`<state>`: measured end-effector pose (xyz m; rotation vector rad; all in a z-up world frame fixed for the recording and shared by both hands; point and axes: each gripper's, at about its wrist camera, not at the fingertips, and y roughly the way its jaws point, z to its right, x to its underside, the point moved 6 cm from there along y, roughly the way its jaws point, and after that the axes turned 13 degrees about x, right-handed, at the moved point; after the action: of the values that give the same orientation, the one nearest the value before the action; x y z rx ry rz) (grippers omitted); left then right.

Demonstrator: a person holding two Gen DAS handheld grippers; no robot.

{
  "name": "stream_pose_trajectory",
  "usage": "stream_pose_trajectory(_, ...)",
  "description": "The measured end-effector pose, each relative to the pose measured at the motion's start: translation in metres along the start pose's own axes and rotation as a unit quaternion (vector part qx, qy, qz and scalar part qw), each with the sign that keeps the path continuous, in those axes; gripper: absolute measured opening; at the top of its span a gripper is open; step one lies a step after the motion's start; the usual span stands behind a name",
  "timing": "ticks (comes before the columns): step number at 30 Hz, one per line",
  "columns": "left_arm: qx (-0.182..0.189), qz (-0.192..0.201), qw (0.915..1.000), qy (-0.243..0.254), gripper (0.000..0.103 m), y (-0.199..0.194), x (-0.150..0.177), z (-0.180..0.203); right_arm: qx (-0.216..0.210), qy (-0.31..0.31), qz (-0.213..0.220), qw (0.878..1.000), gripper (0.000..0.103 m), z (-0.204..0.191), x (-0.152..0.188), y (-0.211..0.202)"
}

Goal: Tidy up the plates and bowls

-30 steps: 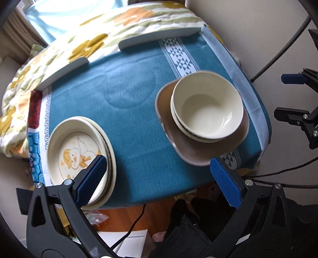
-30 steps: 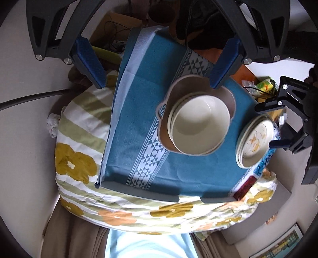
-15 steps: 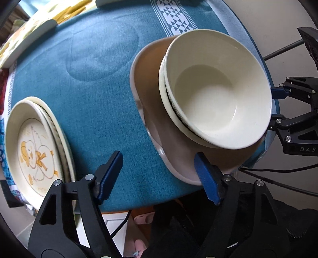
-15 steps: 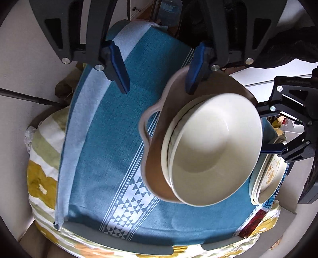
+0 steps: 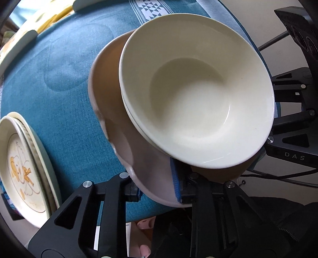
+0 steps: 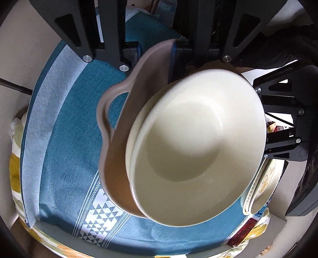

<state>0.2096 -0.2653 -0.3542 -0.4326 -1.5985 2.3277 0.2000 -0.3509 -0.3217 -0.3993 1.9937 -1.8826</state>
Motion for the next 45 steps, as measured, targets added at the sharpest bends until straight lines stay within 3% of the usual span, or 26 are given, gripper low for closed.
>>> stream_pose_trajectory(16,-0.036,0.022,0.9985,0.034,0.021,-0.009,0.006,0.026,0.031,-0.040,0.043,0.998,0.019,-0.020,0.014,-0.009)
stream_pose_trajectory(29,-0.055,0.087,0.9946,0.013,0.021,-0.089,0.012,0.004,0.053,-0.071,0.091,0.992,0.019,-0.044,-0.023,-0.071)
stream_pose_trajectory(37,-0.054,0.116,0.9918,0.010,0.021,-0.145,0.044,-0.050,0.068,-0.076,0.103,0.989,0.019,-0.104,-0.062,-0.091)
stream_pose_trajectory(45,-0.049,0.090,0.9940,0.037,0.021,-0.172,0.081,-0.135,0.054,-0.037,0.094,0.993,0.019,-0.177,-0.091,-0.075)
